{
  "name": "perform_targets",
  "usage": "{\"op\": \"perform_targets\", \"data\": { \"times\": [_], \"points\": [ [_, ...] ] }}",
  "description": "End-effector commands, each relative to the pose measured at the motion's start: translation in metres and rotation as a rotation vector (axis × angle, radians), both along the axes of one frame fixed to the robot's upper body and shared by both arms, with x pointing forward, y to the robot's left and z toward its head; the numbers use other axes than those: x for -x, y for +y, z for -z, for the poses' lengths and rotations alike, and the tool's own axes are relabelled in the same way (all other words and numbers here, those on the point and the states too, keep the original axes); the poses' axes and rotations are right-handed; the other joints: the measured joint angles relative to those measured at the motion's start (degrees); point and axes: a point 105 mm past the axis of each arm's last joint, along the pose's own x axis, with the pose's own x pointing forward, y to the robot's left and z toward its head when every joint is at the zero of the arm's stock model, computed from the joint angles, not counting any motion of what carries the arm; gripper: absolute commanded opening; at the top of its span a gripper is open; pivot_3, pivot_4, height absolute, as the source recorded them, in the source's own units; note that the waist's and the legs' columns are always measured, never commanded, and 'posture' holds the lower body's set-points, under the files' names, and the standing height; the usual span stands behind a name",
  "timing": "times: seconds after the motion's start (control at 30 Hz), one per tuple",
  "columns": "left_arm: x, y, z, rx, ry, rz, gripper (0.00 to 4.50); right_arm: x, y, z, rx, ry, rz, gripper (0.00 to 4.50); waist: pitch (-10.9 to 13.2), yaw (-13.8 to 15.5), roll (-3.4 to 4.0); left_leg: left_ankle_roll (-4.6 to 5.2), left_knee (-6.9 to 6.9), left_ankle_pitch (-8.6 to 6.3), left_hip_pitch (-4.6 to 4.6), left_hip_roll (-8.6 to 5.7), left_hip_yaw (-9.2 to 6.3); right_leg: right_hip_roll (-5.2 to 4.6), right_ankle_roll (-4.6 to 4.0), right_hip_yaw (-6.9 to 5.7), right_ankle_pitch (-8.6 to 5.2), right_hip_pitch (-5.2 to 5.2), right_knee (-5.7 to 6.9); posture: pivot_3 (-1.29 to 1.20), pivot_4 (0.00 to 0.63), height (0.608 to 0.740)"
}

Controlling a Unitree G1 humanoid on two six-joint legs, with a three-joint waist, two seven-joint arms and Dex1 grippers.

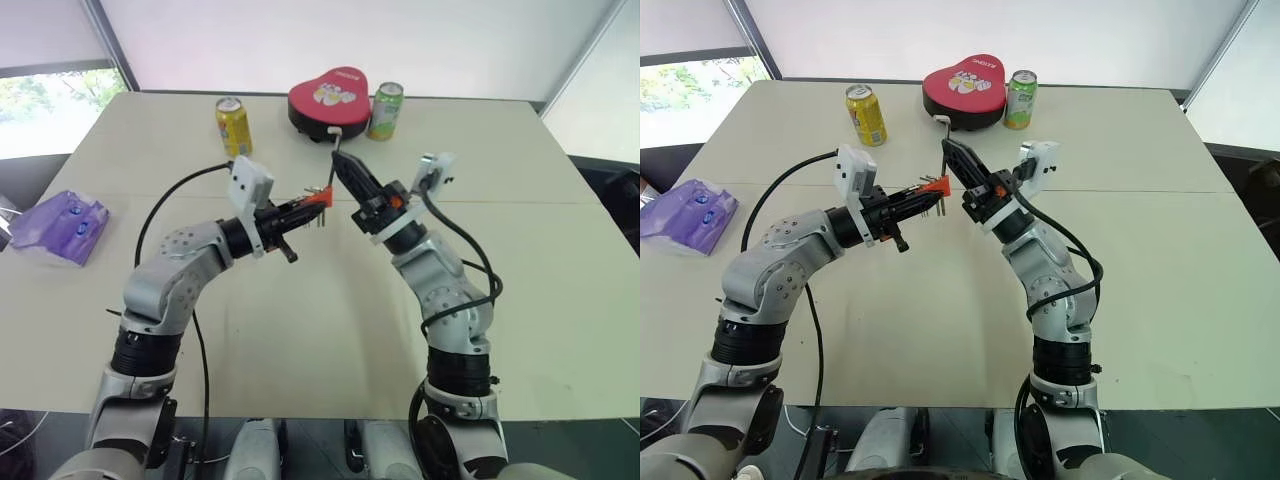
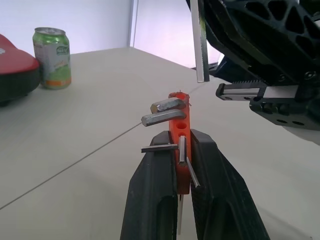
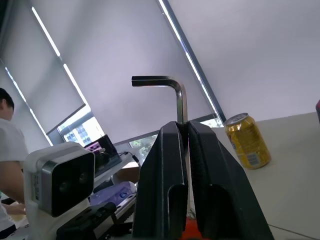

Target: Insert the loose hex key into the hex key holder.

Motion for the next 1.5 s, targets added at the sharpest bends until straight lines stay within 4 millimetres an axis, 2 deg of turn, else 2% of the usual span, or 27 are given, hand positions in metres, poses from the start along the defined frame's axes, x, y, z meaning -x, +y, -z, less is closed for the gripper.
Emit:
{"op": "perform_targets", "data": {
  "times": [0.03, 0.87, 1.17, 1.5],
  "points": [
    [0.001, 0.0, -0.015, 0.014, -0.069, -0.002, 0.0, 0.008, 0.002, -0.015, -0.022, -0.075, -0.001, 0.08, 0.0, 0.04, 0.0, 0.0, 0.0, 0.0, 0.0, 0.0, 0.0, -0.01, 0.0, 0.0, 0.0, 0.0, 0.0, 0.0, 0.15, 0.74],
    [0.004, 0.0, -0.014, 0.014, -0.073, 0.009, 0.0, -0.006, -0.003, -0.002, 0.054, -0.085, 0.087, 0.08, 0.0, 0.1, 0.0, 0.0, 0.0, 0.0, 0.0, 0.0, 0.0, -0.01, 0.0, 0.0, 0.0, 0.0, 0.0, 0.0, 0.15, 0.74],
    [0.004, -0.002, -0.014, 0.011, -0.071, 0.015, 0.0, -0.013, -0.011, -0.004, 0.05, -0.093, 0.131, 0.08, 0.0, 0.09, 0.0, 0.0, 0.0, 0.0, 0.0, 0.0, 0.0, -0.01, 0.0, 0.0, 0.0, 0.0, 0.0, 0.0, 0.15, 0.74],
    [0.001, 0.0, -0.016, 0.021, -0.075, 0.0, 0.0, -0.011, -0.01, -0.003, 0.059, -0.099, 0.128, 0.08, 0.0, 0.1, 0.0, 0.0, 0.0, 0.0, -0.01, 0.0, 0.0, -0.01, 0.0, 0.0, 0.0, 0.0, 0.0, 0.0, 0.15, 0.74]
  ]
}}
